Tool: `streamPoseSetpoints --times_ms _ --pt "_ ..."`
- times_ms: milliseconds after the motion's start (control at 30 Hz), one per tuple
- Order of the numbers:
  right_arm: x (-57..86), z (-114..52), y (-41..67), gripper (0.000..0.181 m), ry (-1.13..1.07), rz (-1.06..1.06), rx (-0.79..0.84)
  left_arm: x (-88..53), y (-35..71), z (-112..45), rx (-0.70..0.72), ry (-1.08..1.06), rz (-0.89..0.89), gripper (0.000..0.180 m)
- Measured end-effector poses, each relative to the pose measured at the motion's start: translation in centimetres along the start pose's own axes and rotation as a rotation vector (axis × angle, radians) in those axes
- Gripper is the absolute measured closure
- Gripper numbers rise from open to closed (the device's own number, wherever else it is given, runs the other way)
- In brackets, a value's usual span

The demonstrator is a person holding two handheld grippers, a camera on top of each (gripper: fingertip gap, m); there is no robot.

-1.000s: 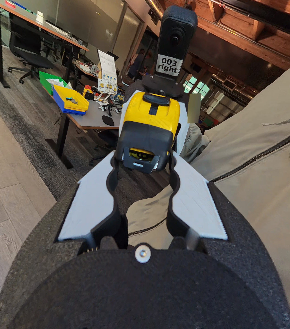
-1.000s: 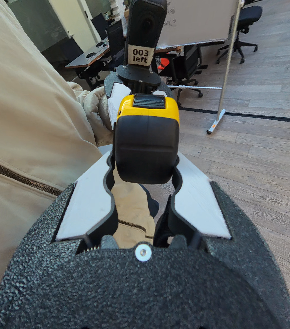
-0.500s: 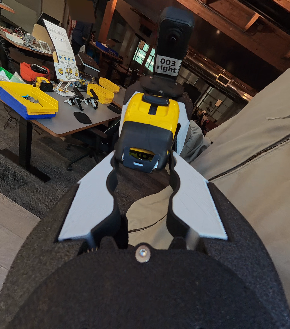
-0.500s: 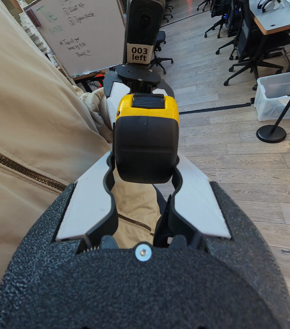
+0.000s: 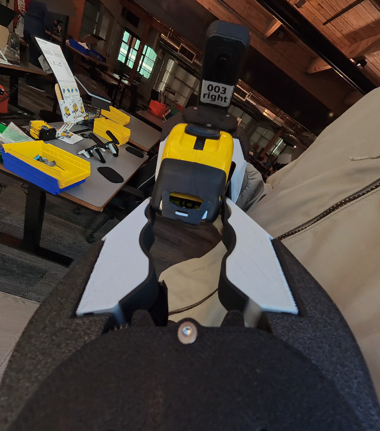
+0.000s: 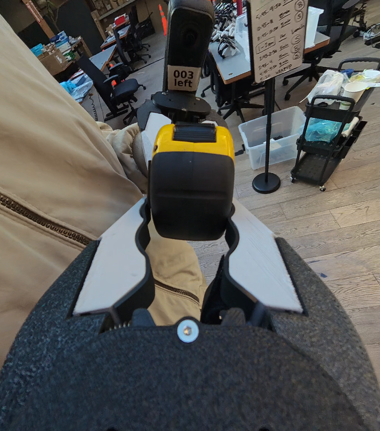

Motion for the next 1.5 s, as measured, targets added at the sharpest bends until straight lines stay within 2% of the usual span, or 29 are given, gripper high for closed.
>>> streamPoseSetpoints --times_ms 300,567,733,1067,1200,1500 --pt "24.2 -0.5 9.9 0.117 -0.055 -0.004 0.108 -25.5 8.6 -0.1 -0.052 -0.071 -0.022 0.123" --pt "43.3 2.1 21.3 0.117 -0.12 -0.013 0.08 -45.2 19.2 -2.0 -0.1 -0.125 -0.028 0.124" --pt "54.9 3.6 26.2 0.117 -0.181 -0.044 0.121 -57.6 24.0 -3.8 -0.096 -0.204 -0.012 0.124" --pt "77.9 7.7 36.0 0.117 -0.384 -0.113 0.243 -81.8 34.1 -8.6 -0.191 -0.435 -0.03 0.124" --pt "85.5 10.9 38.8 0.117 -0.462 -0.164 0.27 -89.4 37.7 -12.0 -0.259 -0.513 -0.041 0.124" --pt "103.7 21.5 40.9 0.117 -0.548 -0.182 0.346 -106.9 42.5 -24.7 -0.297 -0.61 -0.053 0.124"
Point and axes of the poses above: each gripper's, where its closed fingertips meet, z back along the fingers, y out of its top, x = y × z across the jaws, the point moved 3 cm from there along z, back along the fingers, and after that the axes turned 7 degrees about -z, right-handed, at the moved point
